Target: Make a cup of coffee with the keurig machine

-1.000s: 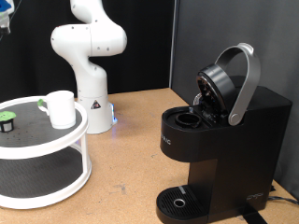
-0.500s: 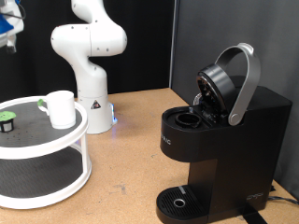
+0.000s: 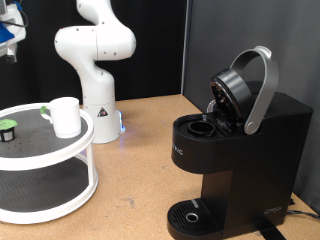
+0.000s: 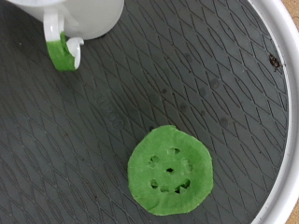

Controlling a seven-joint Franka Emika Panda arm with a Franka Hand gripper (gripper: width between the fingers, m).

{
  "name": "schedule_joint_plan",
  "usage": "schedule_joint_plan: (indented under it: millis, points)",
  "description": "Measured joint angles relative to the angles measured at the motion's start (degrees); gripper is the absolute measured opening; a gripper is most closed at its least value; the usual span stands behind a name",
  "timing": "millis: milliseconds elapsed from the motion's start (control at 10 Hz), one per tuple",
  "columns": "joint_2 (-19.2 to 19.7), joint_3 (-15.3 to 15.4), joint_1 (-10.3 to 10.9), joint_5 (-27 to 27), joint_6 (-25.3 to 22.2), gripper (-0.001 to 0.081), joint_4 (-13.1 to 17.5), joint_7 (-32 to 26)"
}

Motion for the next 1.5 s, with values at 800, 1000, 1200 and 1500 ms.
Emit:
schedule_joint_plan:
  millis: [800, 1000, 1200, 1500]
  points:
    - [0.7, -0.1, 0.0, 0.6, 2.1, 0.0805, -1.4, 5.6]
    - [0.7, -0.1, 0.0, 0.7, 3.3, 0.0805, -1.8, 6.6]
    - [0.7, -0.2, 0.0, 0.7, 3.4, 0.0805, -1.9, 6.6]
    - [0.7, -0.2, 0.0, 0.7, 3.1, 0.0805, -2.0, 6.3]
